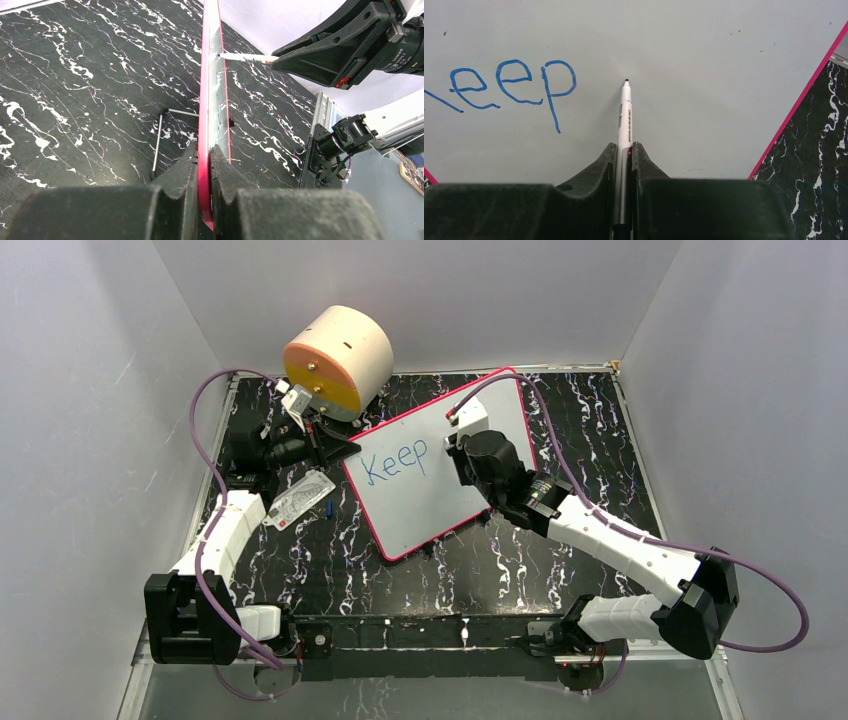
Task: Write a sentence on the whiteboard
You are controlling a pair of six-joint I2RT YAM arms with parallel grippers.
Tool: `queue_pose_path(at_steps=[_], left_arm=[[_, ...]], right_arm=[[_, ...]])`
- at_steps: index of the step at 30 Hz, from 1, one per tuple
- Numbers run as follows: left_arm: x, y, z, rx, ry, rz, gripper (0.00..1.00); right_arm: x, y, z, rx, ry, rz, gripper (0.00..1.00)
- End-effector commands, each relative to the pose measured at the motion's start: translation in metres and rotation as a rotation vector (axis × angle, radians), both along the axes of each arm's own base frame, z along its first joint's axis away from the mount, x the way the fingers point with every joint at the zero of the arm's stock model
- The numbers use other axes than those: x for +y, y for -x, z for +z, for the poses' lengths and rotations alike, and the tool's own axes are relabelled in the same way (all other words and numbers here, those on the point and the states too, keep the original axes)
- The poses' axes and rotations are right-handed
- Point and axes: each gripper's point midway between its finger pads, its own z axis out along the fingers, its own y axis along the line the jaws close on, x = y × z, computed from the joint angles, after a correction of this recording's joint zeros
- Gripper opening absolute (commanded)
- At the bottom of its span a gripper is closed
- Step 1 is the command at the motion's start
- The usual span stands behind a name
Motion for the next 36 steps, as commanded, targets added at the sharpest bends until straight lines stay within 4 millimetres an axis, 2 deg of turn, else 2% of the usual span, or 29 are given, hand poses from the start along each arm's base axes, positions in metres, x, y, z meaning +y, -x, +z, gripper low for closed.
queue_pose_path(at_steps=[1,16,27,36], left_arm=[[-0.009,0.013,-0.015,-0.028,-0.037,-0.085,0.0],[-0.009,0.012,-0.015,-0.027,-0.04,-0.082,0.0],[-0.009,0.012,-0.015,-0.024,-0.04,-0.081,0.0],[-0.008,0.012,-0.016,-0.021,-0.041,-0.078,0.0]], right_arm=[[0.007,-0.01,0.021,-0.061,-0.047,0.005,0.0],[0.014,-0.003,0.022,-0.049,-0.067,0.066,0.0],[0.011,0.005,0.018,-0.029,-0.068,0.085,0.0],[0.006,0.011,0.004,0.014,-0.032,0.084,0.0]])
